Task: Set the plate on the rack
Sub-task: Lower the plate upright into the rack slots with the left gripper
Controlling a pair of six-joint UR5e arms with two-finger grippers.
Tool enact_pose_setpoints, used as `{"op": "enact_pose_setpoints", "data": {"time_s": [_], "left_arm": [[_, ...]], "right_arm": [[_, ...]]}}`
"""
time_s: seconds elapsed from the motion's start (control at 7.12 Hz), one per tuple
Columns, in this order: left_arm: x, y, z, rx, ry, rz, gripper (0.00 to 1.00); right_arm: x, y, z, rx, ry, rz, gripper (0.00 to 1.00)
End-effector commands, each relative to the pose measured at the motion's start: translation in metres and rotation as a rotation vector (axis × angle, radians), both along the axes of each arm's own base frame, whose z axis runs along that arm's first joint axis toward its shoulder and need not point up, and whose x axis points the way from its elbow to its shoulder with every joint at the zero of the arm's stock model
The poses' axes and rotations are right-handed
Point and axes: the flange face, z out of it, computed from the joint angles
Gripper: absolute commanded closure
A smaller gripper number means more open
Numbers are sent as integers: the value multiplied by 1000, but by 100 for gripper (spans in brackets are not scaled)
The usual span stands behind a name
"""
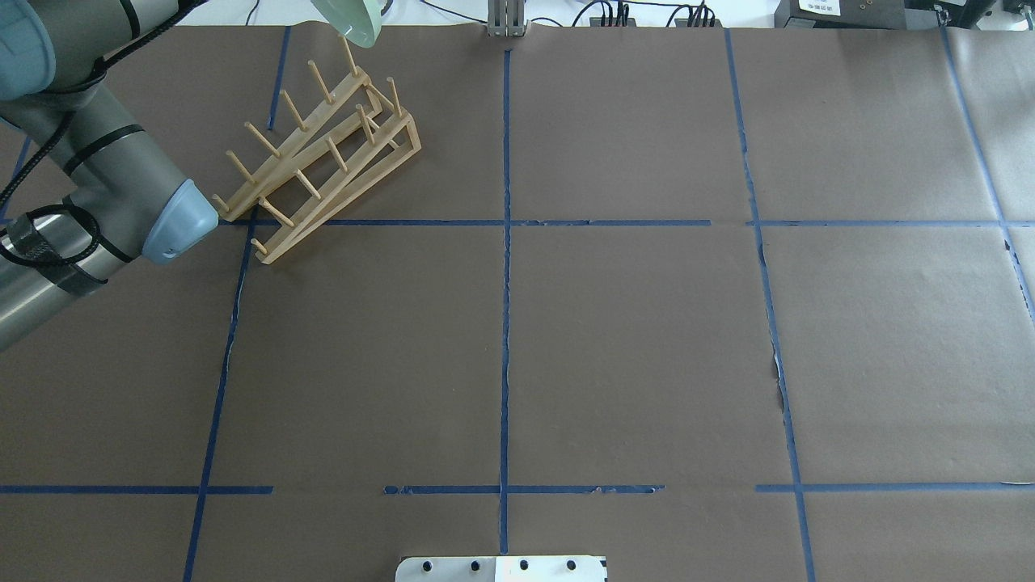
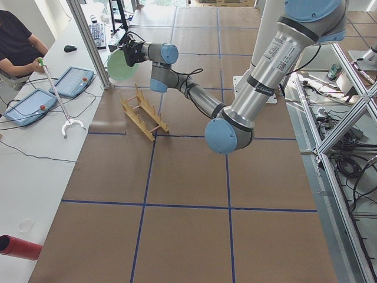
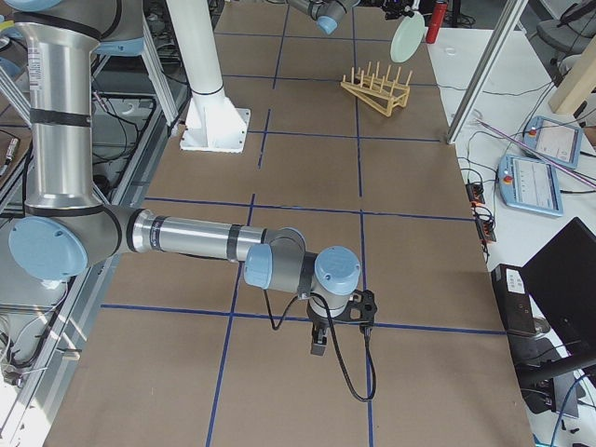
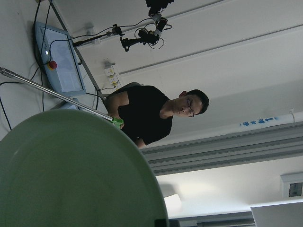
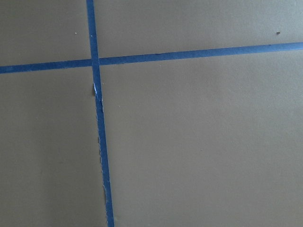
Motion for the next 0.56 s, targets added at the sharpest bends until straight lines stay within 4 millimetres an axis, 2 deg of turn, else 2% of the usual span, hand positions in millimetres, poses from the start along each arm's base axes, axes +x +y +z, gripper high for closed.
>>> {"op": "enact_pose_setpoints", "data": {"time_s": [0.0, 0.42], "left_arm": [[11, -11, 17, -30, -18, 3, 100], [47, 4, 27, -30, -2, -1, 100]], "right_arm": [[0, 0, 0, -1, 0, 0, 0], [0, 0, 0, -1, 0, 0, 0]]}}
